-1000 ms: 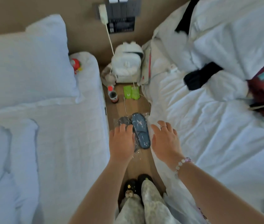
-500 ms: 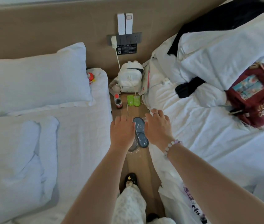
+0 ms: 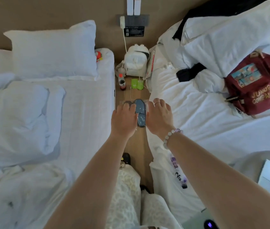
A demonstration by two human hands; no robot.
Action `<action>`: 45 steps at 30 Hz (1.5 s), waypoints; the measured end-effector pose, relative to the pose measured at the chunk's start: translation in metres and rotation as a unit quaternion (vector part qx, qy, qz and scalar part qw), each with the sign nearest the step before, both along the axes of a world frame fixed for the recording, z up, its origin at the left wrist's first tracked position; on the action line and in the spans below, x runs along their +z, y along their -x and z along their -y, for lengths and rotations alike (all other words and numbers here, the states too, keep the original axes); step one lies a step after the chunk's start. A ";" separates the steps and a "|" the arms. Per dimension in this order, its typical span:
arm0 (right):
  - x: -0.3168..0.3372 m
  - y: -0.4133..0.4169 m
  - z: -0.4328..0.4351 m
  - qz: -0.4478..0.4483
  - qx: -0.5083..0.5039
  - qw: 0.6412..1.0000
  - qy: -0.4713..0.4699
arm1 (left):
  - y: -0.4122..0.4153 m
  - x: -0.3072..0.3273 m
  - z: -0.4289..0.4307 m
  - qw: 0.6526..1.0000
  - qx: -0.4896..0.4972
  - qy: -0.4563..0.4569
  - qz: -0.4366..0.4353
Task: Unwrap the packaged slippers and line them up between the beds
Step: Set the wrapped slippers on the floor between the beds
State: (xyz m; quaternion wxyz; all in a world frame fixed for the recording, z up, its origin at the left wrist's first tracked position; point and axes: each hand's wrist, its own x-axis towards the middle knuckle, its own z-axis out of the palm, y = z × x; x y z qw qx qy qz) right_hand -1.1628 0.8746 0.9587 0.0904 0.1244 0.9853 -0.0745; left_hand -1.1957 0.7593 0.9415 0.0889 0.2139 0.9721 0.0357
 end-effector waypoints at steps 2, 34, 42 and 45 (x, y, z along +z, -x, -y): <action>0.002 -0.020 0.002 0.002 0.016 1.000 -0.002 | -0.023 -0.001 0.004 1.000 0.002 0.006 0.017; -0.020 -0.276 0.134 0.023 0.023 0.999 -0.024 | -0.257 -0.007 0.141 0.999 -0.019 0.036 0.033; -0.015 -0.297 0.146 0.013 0.028 0.999 -0.017 | -0.280 0.003 0.156 0.999 -0.013 0.044 0.015; -0.012 -0.294 0.145 0.002 0.029 1.000 -0.011 | -0.281 0.005 0.158 0.999 -0.013 0.044 0.002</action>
